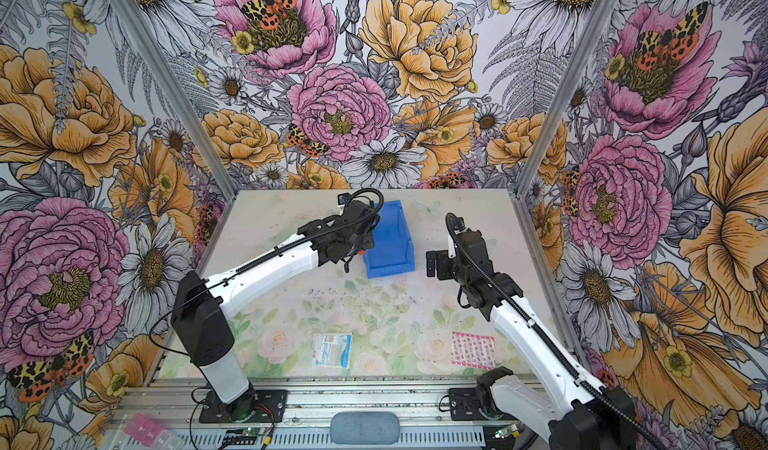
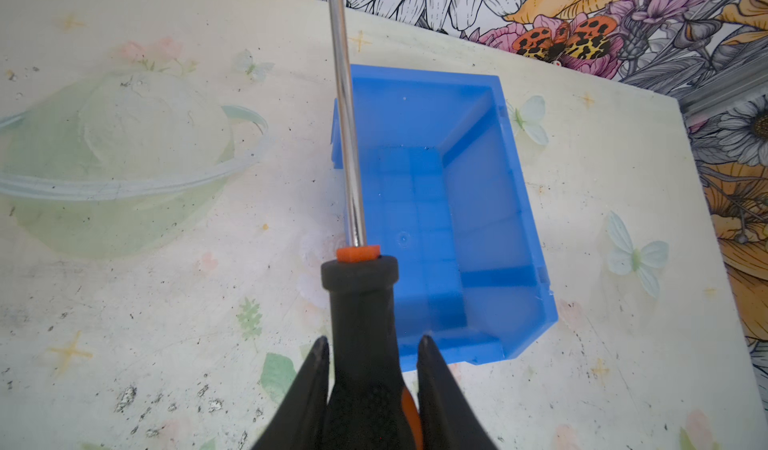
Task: Put the screwdriver in the bin
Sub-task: 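Carry the screwdriver with the left gripper over the blue bin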
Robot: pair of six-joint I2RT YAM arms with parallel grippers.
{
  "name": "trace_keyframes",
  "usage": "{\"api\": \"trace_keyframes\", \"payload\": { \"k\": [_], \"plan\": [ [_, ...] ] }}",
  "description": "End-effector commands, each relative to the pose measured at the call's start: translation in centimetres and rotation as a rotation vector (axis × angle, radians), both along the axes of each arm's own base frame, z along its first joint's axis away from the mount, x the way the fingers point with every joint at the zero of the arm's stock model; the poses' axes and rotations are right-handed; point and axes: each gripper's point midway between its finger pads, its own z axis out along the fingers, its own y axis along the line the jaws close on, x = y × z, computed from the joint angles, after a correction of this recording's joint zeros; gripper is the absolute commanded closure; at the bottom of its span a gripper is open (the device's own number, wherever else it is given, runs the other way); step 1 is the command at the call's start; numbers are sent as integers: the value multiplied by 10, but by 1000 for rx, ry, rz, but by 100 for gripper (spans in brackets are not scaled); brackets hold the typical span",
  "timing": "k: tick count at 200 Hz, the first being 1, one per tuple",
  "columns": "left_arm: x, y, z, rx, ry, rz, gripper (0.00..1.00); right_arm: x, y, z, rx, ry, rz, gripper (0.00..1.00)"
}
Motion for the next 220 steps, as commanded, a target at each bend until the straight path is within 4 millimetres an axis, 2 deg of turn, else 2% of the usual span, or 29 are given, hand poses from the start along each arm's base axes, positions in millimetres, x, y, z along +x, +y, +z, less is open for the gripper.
{"api": "trace_keyframes", "payload": {
  "k": [1, 39, 83, 147, 220],
  "plan": [
    [12, -18, -7, 37, -4, -43, 100, 0, -1, -5, -11, 7, -9, 0],
    [30, -49, -12, 11, -4, -73, 100, -1, -2, -5, -14, 5, -16, 0],
    [50, -78, -37, -13, 30, -90, 100, -2, -3, -4, -15, -2, -18, 0],
    [62, -88, -76, 14, 80, -97, 100, -2, -5, -5, -19, -2, -23, 0],
    [60, -93, -109, 27, 136, -99, 100, -2, -5, -6, -24, 0, -23, 1]
  ]
}}
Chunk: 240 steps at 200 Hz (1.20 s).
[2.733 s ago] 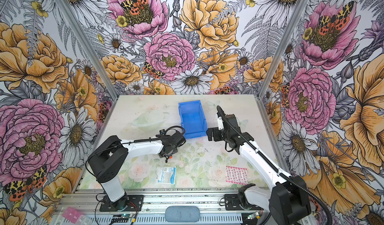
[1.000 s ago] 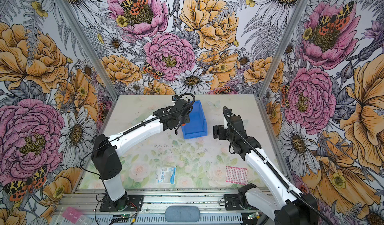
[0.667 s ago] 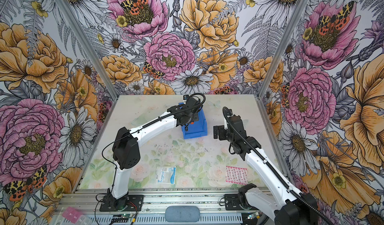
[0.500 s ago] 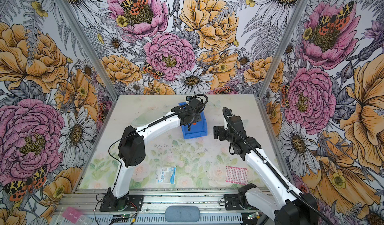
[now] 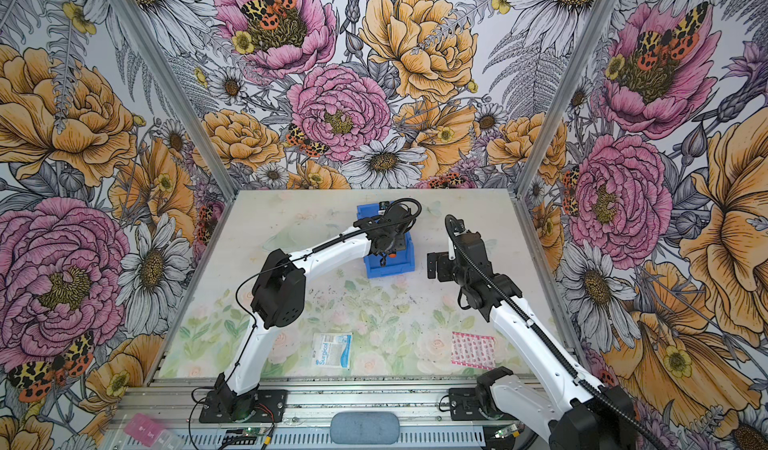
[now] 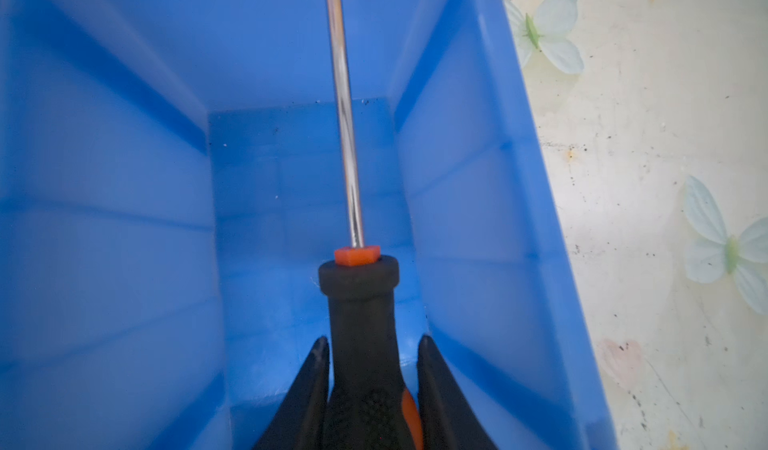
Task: Put the screwdriver in the bin
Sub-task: 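Carry the screwdriver with the left gripper over the blue bin, then lower the screwdriver into the bin and open the left gripper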
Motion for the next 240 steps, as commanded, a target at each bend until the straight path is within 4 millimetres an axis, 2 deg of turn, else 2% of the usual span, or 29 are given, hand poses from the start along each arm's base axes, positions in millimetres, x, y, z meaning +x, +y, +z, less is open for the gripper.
{"api": "trace_keyframes", "payload": {
  "k": [1, 56, 108, 161, 184, 240],
  "plan": [
    [4, -7, -1, -27, 5, -6, 100, 0, -2, 1, -9, -13, -12, 1],
    [5, -10, -22, 1, 30, -28, 100, 0, -1, 2, -7, -12, -12, 0],
    [4, -10, -31, 10, 43, -26, 98, 0, -1, 2, -7, -12, -8, 1],
    [5, -9, -37, 24, 49, -32, 93, -1, -2, 3, -6, -17, -11, 1],
    [5, -8, -38, 29, 47, -30, 87, -1, -2, 3, -7, -18, -12, 0],
    [7, -9, -30, 26, 31, -33, 77, 0, -2, 4, -7, -20, -12, 1]
  ]
}}
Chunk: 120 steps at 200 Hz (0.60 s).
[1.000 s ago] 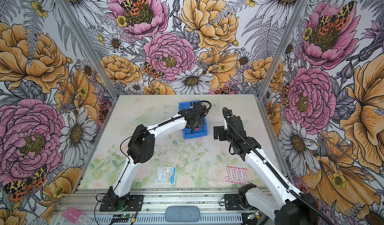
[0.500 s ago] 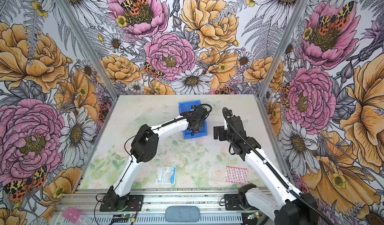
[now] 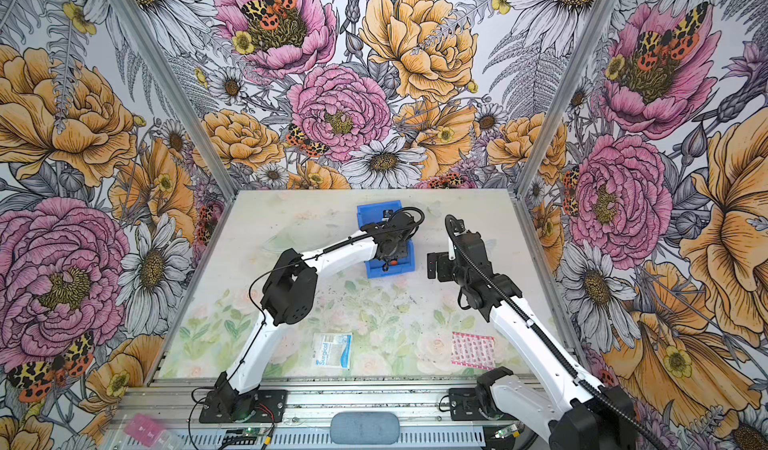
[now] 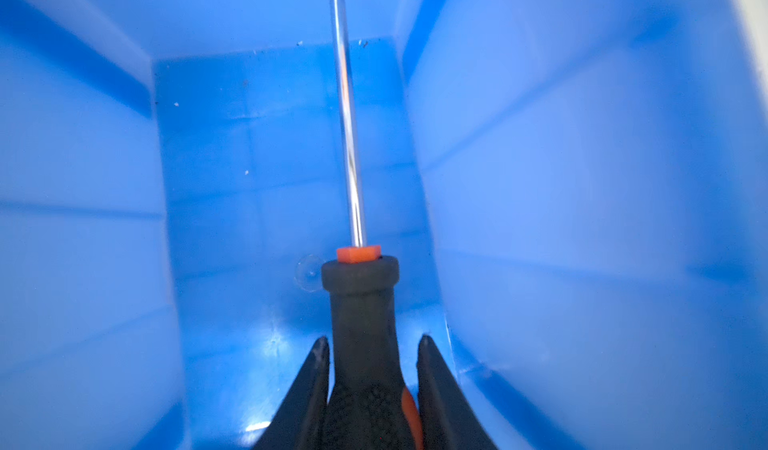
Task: Put the screwdriver in the bin
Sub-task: 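Lower the screwdriver into the bin and open the left gripper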
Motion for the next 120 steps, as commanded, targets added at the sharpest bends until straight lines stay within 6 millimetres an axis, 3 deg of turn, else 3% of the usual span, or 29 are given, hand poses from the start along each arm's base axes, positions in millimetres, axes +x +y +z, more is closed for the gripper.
{"api": "trace_keyframes", "payload": {
  "k": [1, 63, 120],
  "plan": [
    [7, -4, 10, -10, -25, -15, 77, 0, -2, 4, -6, -20, -11, 1],
    [9, -6, 30, -26, -60, -15, 60, 0, -2, 5, -6, -22, -12, 1],
    [9, -7, 44, -39, -82, -16, 56, -1, -2, 8, -3, -28, -12, 0]
  ]
}}
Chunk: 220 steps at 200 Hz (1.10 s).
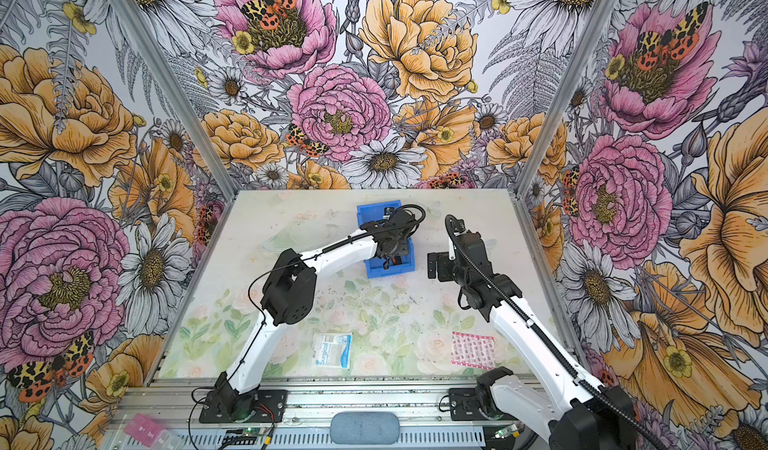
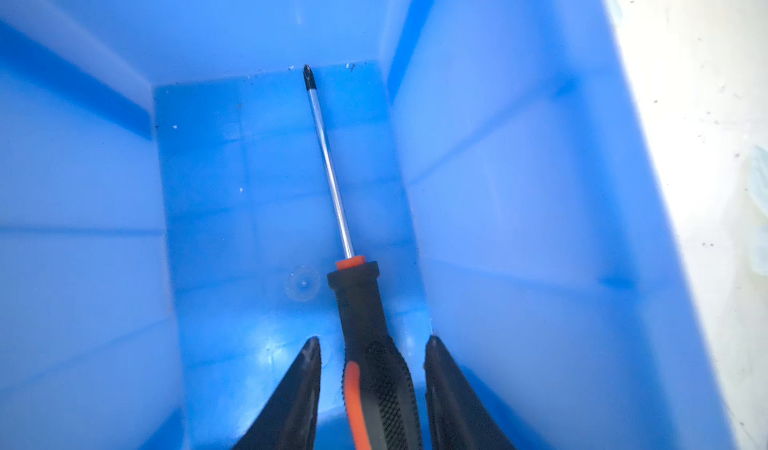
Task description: Put the screwdriver in the bin
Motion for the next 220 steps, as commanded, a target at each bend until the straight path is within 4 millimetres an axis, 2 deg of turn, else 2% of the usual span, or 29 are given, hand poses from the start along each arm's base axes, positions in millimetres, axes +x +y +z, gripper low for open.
{"api": "trace_keyframes", "payload": {
  "k": [1, 39, 81, 108, 128, 153, 158, 159, 167, 184, 201, 210, 220],
  "plan": [
    [6, -3, 36, -32, -64, -5, 56, -1, -1, 7, 1, -26, -8, 0],
    [4, -4, 62, -49, -104, -15, 55, -1, 0, 9, 3, -30, -2, 0],
    [-14, -3, 94, -56, -142, -46, 50, -2, -1, 11, -2, -36, 0, 0],
    [-31, 8, 111, -49, -161, -51, 49, -4, -1, 12, 7, -39, -3, 0],
    [-44, 24, 129, -25, -193, -53, 49, -5, -4, 15, 10, -49, -16, 1],
    [-62, 56, 151, 41, -245, -59, 48, -3, -8, 16, 7, -53, -48, 1],
    [-65, 64, 150, 59, -246, -57, 47, -2, -11, 16, 5, -51, -61, 0],
    [-67, 67, 155, 54, -254, -55, 47, -1, -11, 16, 6, -50, -64, 0],
    [-75, 84, 167, 53, -272, -46, 40, 1, -13, 14, 8, -43, -82, 0],
    [-88, 123, 165, 77, -271, -16, 21, 5, -19, 12, 18, -33, -119, 0],
    [-99, 165, 158, 95, -277, 13, 7, 8, -32, 10, 4, -34, -185, 1],
    [-103, 188, 154, 91, -277, 41, 2, 8, -40, 8, -6, -32, -223, 1],
    [-107, 214, 150, 76, -273, 81, 1, 8, -48, 6, 2, -26, -259, 1]
  ]
}}
